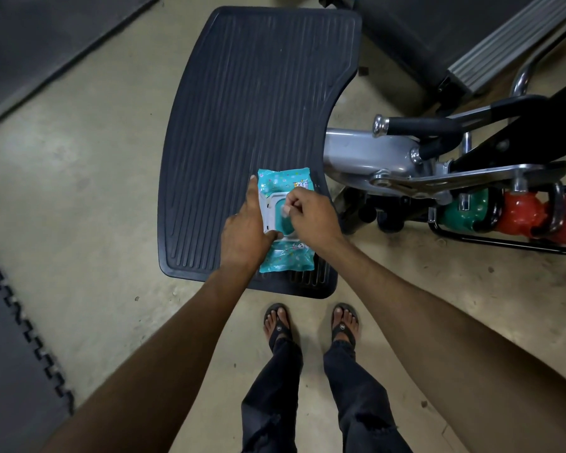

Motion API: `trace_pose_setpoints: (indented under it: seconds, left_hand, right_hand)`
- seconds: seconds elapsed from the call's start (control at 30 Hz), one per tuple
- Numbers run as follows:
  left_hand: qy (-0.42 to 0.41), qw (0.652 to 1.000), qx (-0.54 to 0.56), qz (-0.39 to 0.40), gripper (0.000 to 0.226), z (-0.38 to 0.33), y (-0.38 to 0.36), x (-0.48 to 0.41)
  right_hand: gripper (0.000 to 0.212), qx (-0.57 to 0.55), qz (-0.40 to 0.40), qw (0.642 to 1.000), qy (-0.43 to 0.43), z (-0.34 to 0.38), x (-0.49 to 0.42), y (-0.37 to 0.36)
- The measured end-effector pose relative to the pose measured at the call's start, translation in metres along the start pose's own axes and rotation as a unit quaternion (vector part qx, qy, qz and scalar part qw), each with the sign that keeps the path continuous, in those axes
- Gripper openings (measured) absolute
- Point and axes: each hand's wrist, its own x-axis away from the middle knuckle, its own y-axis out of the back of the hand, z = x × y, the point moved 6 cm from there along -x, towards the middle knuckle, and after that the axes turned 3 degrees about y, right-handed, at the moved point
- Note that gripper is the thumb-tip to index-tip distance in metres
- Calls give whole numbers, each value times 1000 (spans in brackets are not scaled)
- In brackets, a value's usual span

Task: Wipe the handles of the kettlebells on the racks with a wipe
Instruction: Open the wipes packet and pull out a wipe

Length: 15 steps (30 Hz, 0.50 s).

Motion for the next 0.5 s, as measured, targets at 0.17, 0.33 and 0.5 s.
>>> trace_pose_setpoints:
  seconds: [0.17, 0.33, 0.5]
  left_hand:
    - [-4, 1000, -15, 1, 119, 0, 0, -2]
    - [7, 1000, -20, 8, 115, 4, -3, -3]
    - [-22, 999, 1, 32, 108, 5, 5, 7]
  right_hand:
    - [13, -177, 19, 983, -41, -8, 0, 1]
    - [9, -354, 27, 935, -10, 30, 11, 30]
    - [6, -457, 27, 889, 2, 60, 43, 77]
